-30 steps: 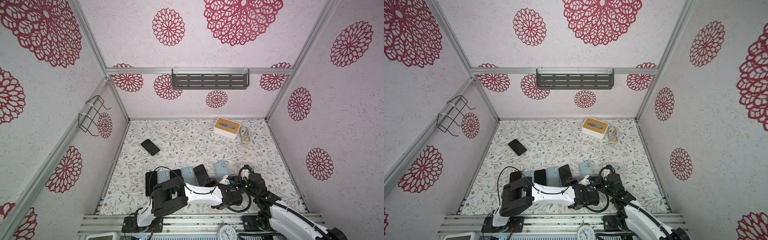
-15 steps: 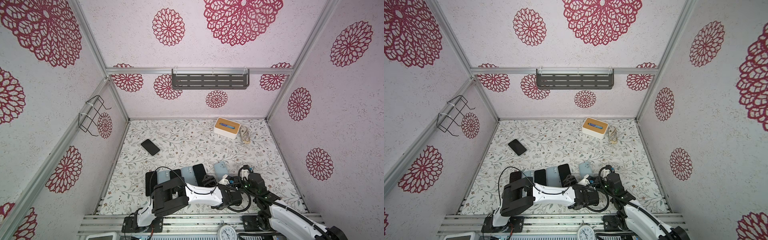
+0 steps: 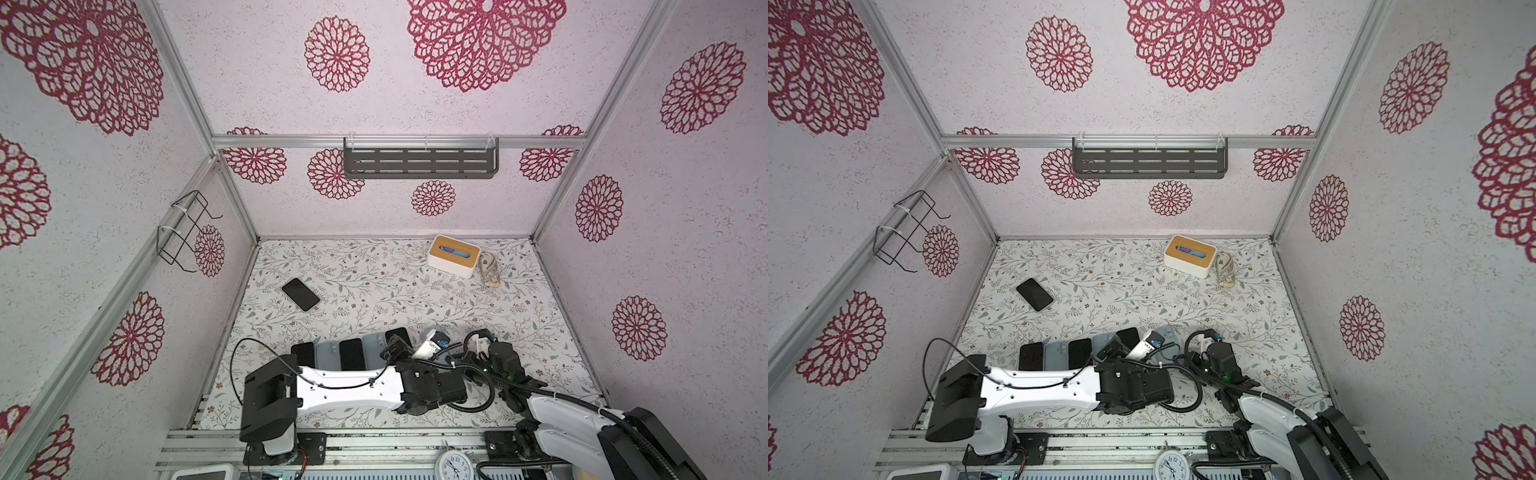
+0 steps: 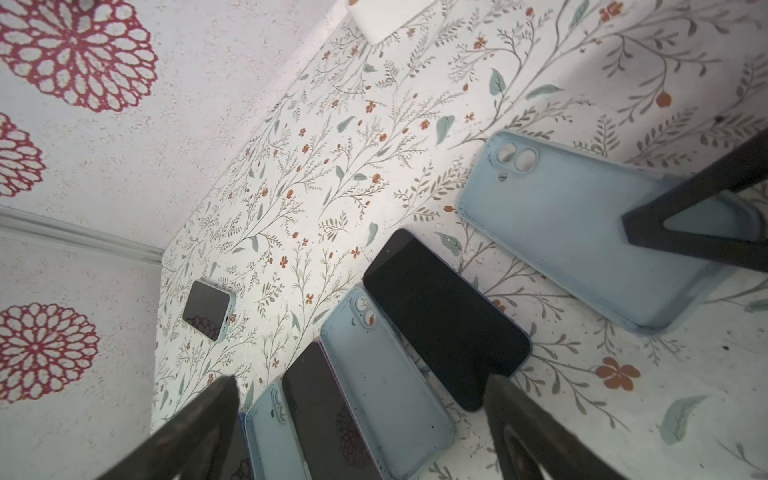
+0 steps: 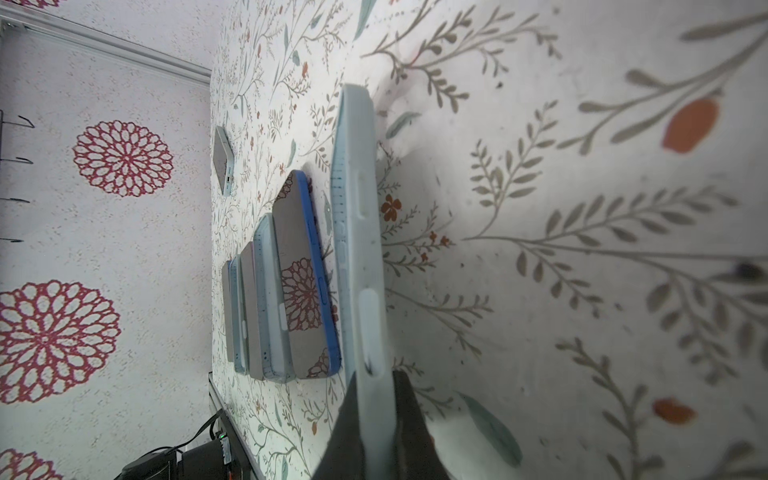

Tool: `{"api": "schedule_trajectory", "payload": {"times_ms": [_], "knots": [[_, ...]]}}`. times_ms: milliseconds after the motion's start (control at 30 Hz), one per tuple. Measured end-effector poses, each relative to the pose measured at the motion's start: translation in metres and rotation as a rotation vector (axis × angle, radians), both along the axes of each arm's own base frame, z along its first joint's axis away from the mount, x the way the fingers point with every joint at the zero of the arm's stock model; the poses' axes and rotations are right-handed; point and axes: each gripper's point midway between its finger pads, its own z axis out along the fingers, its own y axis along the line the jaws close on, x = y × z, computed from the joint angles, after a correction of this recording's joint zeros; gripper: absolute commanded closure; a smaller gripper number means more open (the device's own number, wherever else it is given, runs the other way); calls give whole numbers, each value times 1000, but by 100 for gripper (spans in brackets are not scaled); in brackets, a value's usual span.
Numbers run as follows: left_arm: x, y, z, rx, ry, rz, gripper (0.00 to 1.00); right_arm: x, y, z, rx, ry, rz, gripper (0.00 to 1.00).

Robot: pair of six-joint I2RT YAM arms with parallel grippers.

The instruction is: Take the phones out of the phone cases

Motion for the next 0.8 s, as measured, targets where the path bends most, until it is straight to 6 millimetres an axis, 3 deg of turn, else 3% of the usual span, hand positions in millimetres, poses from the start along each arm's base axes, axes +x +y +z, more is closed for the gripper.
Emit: {"api": "schedule_trajectory", "payload": {"times_ms": [400, 633, 800], "knots": [[22, 124, 26, -384, -2, 317, 3, 16, 25, 1, 2, -38, 43, 100], [22, 167, 43, -551, -26, 407, 3, 18, 43, -5, -5, -56, 64, 100], [19, 176, 48, -600, -30, 418, 3, 19, 49, -10, -2, -54, 46, 100]]}}
